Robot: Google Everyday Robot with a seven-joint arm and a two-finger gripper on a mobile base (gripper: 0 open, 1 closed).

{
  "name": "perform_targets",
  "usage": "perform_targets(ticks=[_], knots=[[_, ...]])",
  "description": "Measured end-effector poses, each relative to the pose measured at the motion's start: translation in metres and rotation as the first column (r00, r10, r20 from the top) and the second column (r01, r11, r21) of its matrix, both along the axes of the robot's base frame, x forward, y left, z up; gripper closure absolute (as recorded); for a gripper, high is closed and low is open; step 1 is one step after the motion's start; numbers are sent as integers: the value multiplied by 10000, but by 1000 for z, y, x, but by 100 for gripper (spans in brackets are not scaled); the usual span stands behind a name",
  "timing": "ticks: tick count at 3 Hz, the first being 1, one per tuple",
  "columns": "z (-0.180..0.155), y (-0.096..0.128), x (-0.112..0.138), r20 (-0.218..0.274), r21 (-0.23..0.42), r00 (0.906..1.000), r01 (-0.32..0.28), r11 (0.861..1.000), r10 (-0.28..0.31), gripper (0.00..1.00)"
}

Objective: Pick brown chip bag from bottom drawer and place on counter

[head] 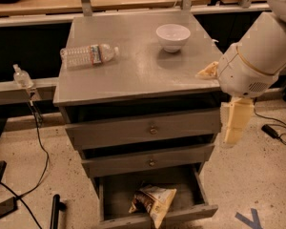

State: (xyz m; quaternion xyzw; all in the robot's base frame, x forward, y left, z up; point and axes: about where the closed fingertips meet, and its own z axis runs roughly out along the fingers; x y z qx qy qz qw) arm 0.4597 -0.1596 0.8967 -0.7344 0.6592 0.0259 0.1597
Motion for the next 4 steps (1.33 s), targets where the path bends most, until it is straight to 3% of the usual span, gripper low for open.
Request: perform_targets(ticks=[2, 3, 4], knots=[[-15, 3, 11, -203, -185, 9998, -13, 9998, 9, 0], [-61, 15, 27, -394, -86, 9964, -761, 9971, 757, 0], [-120, 37, 46, 299, -19, 9704, -2397, 9709, 2396, 0]])
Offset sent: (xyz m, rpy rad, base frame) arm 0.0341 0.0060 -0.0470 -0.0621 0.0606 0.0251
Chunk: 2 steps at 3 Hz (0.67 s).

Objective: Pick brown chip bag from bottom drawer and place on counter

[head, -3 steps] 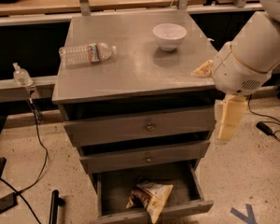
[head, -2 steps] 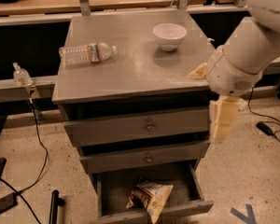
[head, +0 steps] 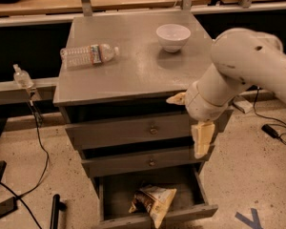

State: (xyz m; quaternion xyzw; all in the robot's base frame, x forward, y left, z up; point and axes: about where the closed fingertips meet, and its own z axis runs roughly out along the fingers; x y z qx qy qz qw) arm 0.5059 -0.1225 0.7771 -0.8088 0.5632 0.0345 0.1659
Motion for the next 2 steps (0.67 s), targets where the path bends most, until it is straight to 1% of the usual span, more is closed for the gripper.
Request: perform_targets(ticks=[1, 2], knots=[[-31, 11, 10, 1052, -332, 9914, -743, 9967, 774, 0], [-29, 15, 22, 1528, -200, 9860, -651, 9977, 674, 0]])
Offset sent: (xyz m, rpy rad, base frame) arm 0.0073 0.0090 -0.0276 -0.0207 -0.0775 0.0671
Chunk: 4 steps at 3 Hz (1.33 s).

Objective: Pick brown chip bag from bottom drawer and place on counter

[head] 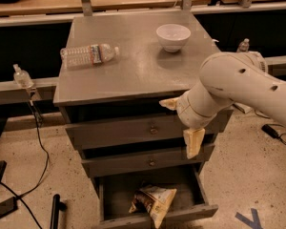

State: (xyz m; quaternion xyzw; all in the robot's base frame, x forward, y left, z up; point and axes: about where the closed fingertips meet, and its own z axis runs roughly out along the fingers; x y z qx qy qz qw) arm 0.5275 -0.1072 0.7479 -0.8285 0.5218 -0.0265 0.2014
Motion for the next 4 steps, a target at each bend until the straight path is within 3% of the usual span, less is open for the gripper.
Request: perform_targets(ticks=[1, 2, 3, 4], knots=[[0, 0, 0, 0, 0, 10000, 0, 10000, 0, 0], [-20, 4, 5, -334, -228, 9972, -671, 9975, 663, 0], [-65, 13, 0, -579, -276, 9734, -2234, 9743, 2215, 0], [-85, 25, -7, 182, 243, 9340, -3571, 9337, 3568, 0]])
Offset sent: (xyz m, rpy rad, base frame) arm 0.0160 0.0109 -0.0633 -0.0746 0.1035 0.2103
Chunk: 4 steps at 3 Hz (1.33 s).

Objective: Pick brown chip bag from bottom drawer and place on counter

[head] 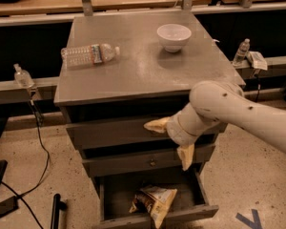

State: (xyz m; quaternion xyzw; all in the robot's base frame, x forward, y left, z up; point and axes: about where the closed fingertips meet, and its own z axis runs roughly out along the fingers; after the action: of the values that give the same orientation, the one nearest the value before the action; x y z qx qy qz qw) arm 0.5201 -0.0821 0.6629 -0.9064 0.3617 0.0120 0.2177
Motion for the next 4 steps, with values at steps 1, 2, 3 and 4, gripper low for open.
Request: perform_targets(ticks=[1, 2, 3, 4], knots=[[2, -15, -2, 450, -28, 9983, -362, 9993, 362, 0], [1, -12, -2, 414, -41, 9983, -397, 9992, 399, 0], [-18, -7, 0, 335, -201, 9935, -1086, 9939, 1092, 0], [-64, 2, -10, 486, -476, 9659, -2521, 9665, 2543, 0]])
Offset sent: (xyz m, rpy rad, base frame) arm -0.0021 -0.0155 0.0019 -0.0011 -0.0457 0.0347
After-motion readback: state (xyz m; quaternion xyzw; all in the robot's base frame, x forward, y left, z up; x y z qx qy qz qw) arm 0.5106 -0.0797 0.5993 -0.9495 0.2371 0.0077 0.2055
